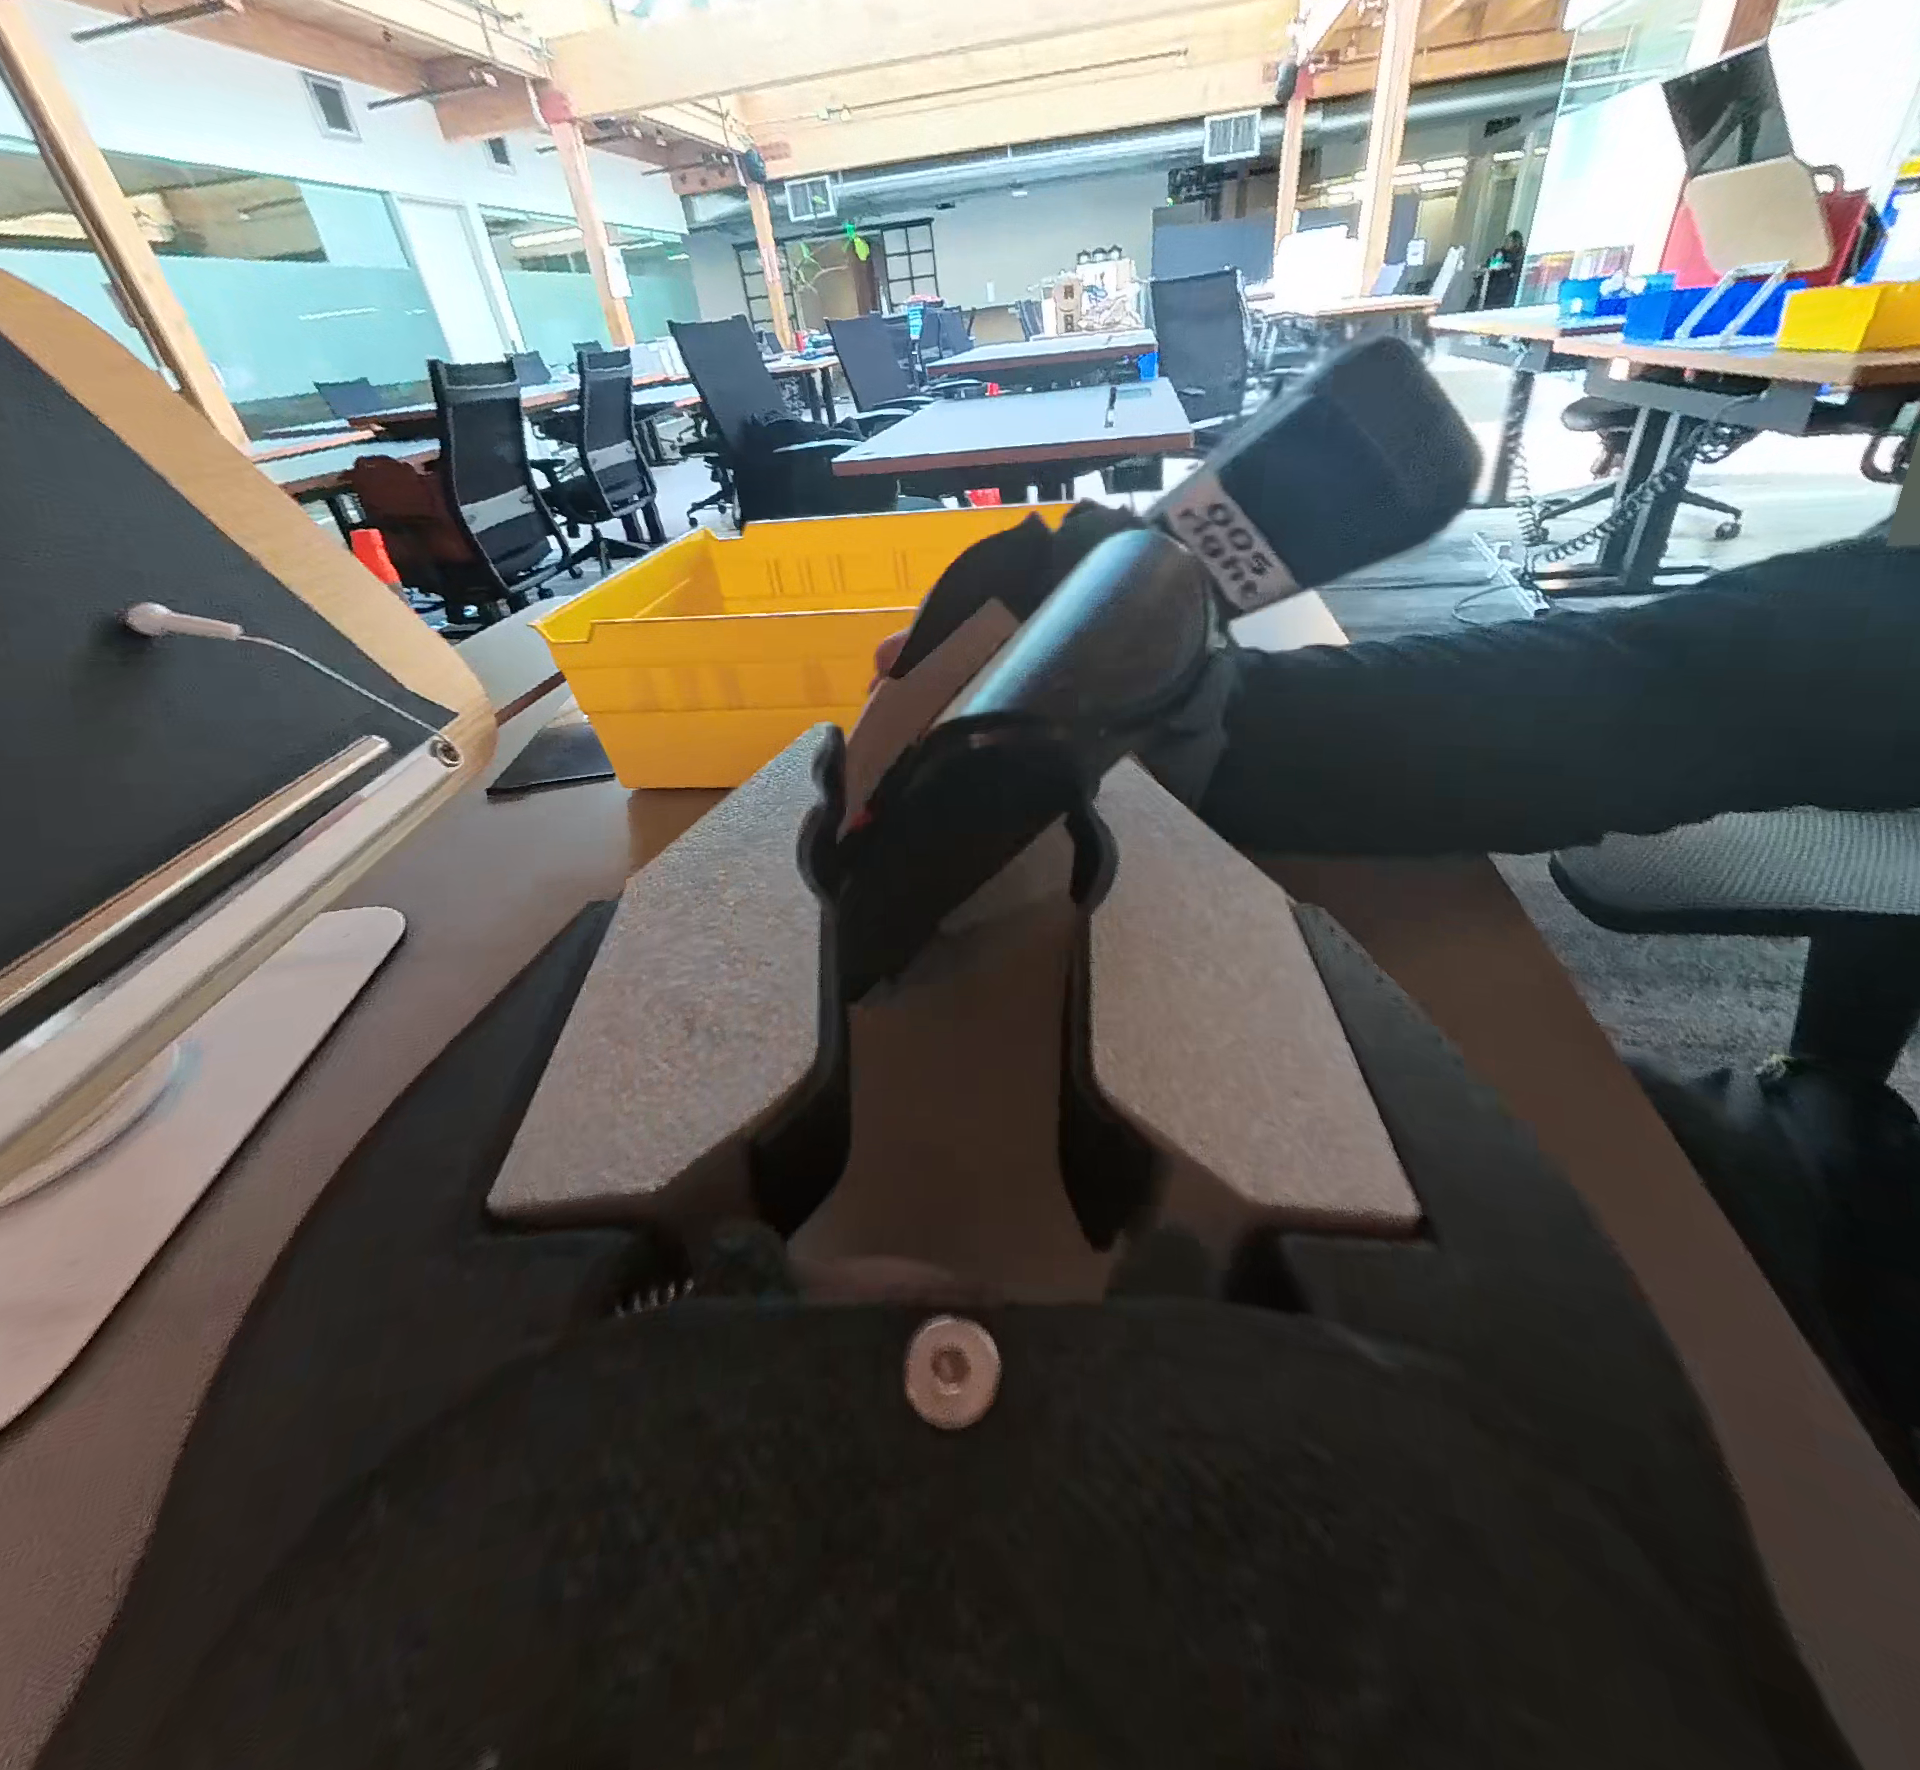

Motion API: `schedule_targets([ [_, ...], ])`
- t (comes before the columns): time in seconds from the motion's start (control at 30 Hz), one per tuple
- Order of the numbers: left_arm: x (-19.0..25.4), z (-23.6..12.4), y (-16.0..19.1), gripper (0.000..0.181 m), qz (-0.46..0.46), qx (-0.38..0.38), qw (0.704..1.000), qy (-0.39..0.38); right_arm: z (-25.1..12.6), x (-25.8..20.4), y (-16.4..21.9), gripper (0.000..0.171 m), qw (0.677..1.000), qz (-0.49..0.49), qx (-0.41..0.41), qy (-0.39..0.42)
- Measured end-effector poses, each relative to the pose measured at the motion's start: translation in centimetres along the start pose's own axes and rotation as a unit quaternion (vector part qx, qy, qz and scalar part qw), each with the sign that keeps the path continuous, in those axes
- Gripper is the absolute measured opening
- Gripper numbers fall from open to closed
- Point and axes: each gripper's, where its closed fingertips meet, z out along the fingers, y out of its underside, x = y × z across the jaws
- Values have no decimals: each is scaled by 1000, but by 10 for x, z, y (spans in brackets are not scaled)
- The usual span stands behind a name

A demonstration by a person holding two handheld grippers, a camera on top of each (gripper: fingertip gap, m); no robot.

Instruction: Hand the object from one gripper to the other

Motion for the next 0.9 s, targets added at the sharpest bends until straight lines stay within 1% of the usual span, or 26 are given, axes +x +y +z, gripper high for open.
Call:
schedule_targets([
  [0.1,-6,-2,-1,46,-11,7,1000,-14,-2,15,6,21,996,-55,-39,58],
  [0.23,-10,-4,-7,56,-35,27,999,-18,-5,30,11,20,986,-100,-65,115],
  [0.33,-13,-8,-13,66,-64,48,997,-17,-14,48,16,20,978,-108,-80,161],
  [0.4,-13,-11,-18,62,-86,62,994,-2,-21,60,19,20,975,-89,-79,185],
  [0.47,-14,-13,-21,62,-109,75,991,7,-30,72,21,20,969,-91,-83,214],
  [0.53,-20,-15,-22,62,-131,84,988,4,-37,79,20,20,961,-117,-84,236],
  [0.6,-26,-17,-21,63,-178,89,980,7,-39,80,16,20,954,-158,-79,244],
  [0.67,-24,-17,-22,63,-244,99,963,48,-39,77,13,20,944,-206,-77,246],
  [0.73,-22,-17,-20,61,-317,99,939,90,-41,80,11,20,934,-228,-79,263],
  [0.77,-22,-17,-18,65,-354,97,924,107,-43,81,10,20,930,-237,-80,268],
  [0.83,-21,-19,-23,66,-411,119,892,147,-46,83,7,20,923,-256,-78,277],
  [0.9,-23,-25,-32,68,-444,148,867,172,-45,80,7,20,921,-269,-80,271],
])
